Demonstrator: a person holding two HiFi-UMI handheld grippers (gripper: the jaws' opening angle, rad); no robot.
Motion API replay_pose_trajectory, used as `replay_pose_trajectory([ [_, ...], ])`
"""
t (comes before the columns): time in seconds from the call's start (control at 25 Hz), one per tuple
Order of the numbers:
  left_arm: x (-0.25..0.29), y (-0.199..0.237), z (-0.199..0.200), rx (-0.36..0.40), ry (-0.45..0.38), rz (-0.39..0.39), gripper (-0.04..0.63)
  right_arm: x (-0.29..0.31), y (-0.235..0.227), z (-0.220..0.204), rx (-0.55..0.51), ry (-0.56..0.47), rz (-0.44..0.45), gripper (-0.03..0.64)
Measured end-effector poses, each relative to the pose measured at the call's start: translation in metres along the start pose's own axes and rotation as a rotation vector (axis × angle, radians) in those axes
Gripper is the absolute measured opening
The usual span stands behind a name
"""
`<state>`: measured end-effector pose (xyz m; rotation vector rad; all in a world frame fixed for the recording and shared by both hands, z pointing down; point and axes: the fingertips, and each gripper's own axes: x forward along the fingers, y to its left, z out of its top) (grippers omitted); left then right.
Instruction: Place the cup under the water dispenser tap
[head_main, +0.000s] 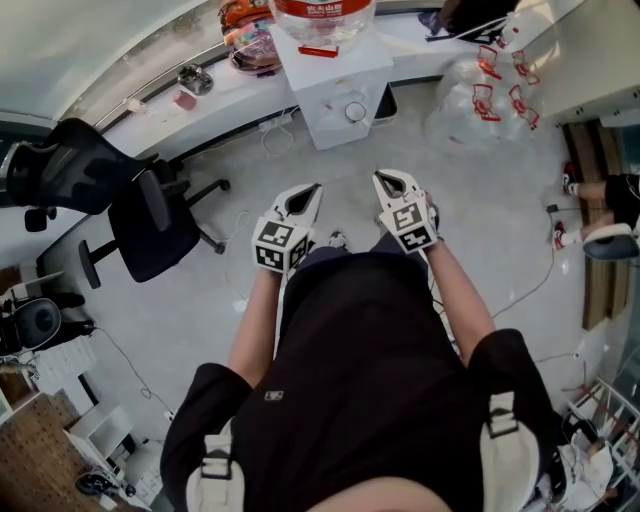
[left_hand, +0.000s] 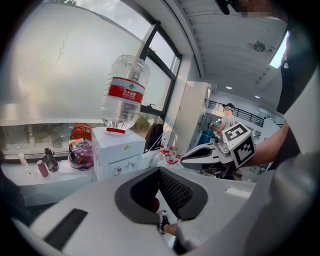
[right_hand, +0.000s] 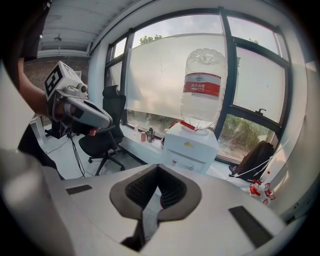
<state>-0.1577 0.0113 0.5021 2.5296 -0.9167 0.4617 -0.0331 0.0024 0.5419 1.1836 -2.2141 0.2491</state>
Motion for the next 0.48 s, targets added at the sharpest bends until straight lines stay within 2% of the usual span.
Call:
replay_pose_trajectory([
  [0.48, -0.0067, -0.0044, -0.0053, -0.01, -0.015, -0.005, -0.006, -0.0093, 0.0082, 0.0027, 0.007, -0.018, -0.011, -0.006],
])
